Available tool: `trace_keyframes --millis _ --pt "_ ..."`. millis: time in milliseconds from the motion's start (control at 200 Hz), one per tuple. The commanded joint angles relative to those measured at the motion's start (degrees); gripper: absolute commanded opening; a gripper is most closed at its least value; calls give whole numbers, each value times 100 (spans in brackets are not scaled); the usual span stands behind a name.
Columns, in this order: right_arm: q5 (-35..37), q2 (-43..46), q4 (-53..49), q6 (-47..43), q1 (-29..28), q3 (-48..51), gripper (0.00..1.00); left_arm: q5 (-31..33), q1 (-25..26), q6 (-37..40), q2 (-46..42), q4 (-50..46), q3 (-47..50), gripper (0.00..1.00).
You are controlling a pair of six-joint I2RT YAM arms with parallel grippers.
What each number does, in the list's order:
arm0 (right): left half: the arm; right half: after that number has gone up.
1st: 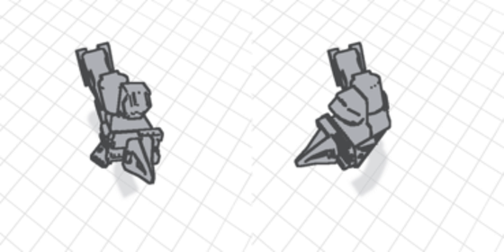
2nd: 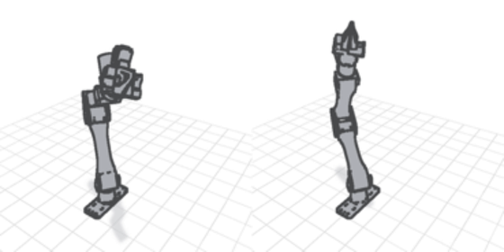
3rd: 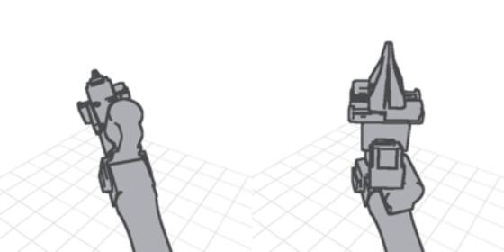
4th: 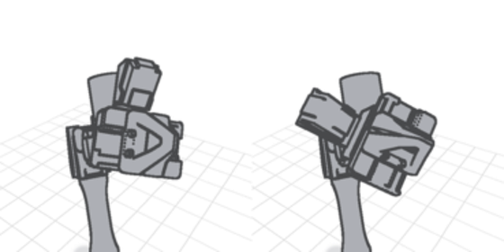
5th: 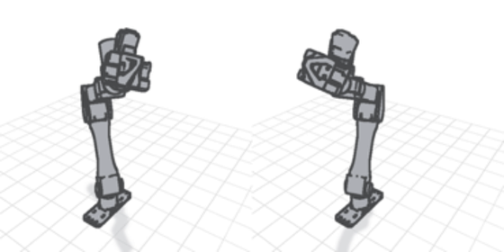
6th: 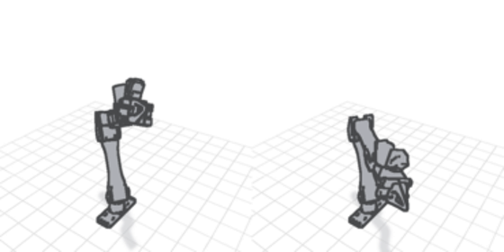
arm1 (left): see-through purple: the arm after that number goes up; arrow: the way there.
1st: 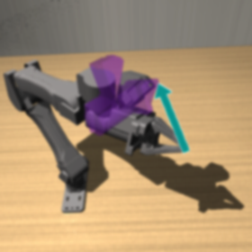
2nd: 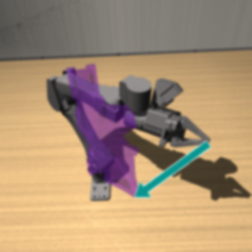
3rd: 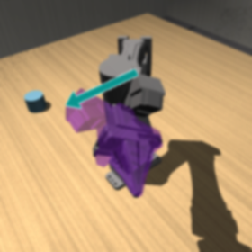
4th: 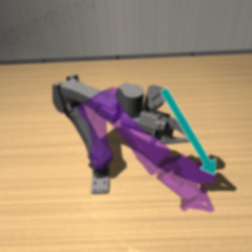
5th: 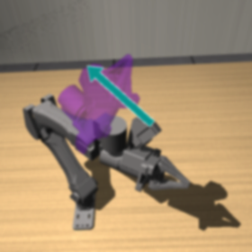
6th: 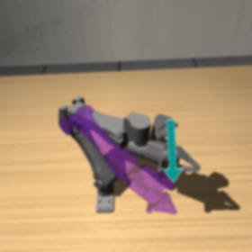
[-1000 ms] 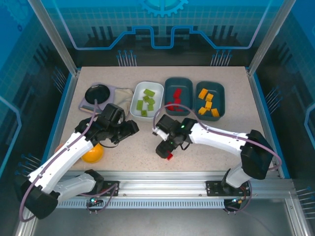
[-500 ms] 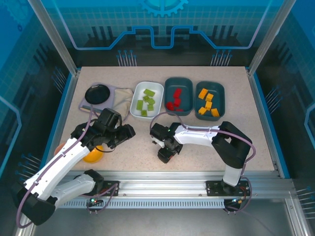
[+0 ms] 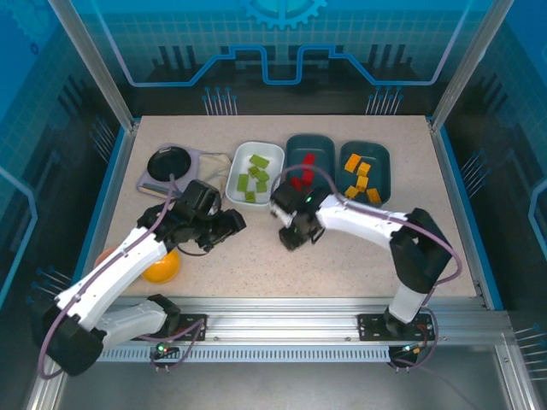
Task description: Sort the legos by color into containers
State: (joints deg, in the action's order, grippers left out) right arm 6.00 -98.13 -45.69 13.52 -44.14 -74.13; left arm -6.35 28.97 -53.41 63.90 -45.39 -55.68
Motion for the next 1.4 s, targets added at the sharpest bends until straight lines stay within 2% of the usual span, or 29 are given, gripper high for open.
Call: trace_keyframes --millis 0,110,220,375,530,1016,1266,1396 --pt "152 71 -315 159 816 -759 37 -338 -31 271 549 583 -679 70" --pt "230 -661 -598 468 1484 -1740 36 -453 -125 294 1186 813 -1250 70" --pt "617 -1587 -1018 805 1852 -2874 36 -710 -301 210 1754 1166 -1663 70" --pt "973 -2819 -1733 1213 2064 -4399 34 -843 -427 340 2460 1182 -2353 70" --pt "1239 -3679 -2269 1345 2069 -5408 35 -898 -463 392 2740 1186 -2637 69" --pt "1143 -4407 -2401 1416 2278 -5906 37 -919 -471 410 2751 1189 -2539 69" --pt "991 -4552 -2410 1468 2314 -6029 51 -947 -471 400 2766 1173 -2566 69" --pt "912 -4447 -2374 1425 2295 -6146 53 -926 -471 423 2717 1130 -2563 69"
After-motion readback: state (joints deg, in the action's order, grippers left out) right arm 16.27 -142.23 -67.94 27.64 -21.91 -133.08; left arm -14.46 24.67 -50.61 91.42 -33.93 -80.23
